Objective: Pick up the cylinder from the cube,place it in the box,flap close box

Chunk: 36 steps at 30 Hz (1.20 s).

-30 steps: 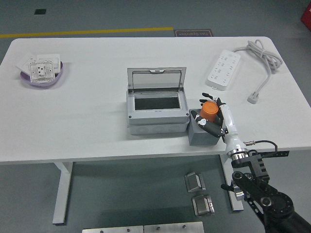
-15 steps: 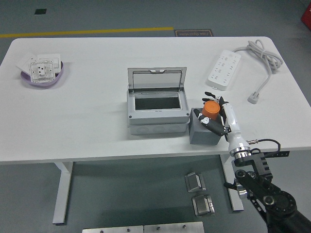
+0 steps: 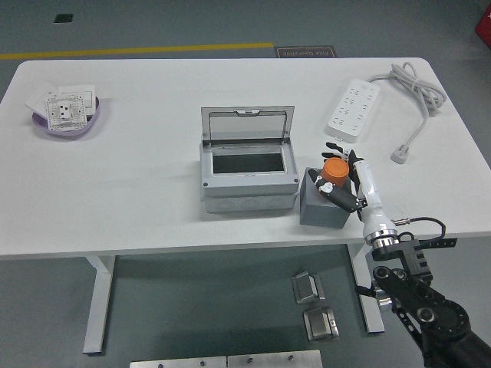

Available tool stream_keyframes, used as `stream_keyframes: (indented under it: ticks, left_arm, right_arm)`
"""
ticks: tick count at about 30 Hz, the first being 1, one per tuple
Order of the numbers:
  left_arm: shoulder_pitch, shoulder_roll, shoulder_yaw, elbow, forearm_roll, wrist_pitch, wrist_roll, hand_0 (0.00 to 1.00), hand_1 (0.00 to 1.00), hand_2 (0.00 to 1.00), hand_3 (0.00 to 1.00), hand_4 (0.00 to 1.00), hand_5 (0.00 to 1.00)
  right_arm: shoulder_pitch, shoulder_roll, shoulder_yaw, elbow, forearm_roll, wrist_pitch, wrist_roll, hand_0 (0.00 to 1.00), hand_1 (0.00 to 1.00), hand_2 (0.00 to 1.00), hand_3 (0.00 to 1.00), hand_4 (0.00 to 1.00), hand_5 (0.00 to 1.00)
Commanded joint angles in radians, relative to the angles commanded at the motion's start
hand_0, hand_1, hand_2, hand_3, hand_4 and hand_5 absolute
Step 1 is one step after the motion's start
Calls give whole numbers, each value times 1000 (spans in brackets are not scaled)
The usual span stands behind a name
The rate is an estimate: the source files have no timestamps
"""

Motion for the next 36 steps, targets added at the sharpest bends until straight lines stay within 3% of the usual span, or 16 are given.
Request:
stream_keyframes:
  ticks: [36]
  left_arm:
    - [2, -2, 5, 0, 2, -2, 2, 631, 581, 546, 588, 474, 46]
  right_arm:
    - [6, 4, -8, -6, 1, -8, 4, 642, 711, 693, 791, 836, 285]
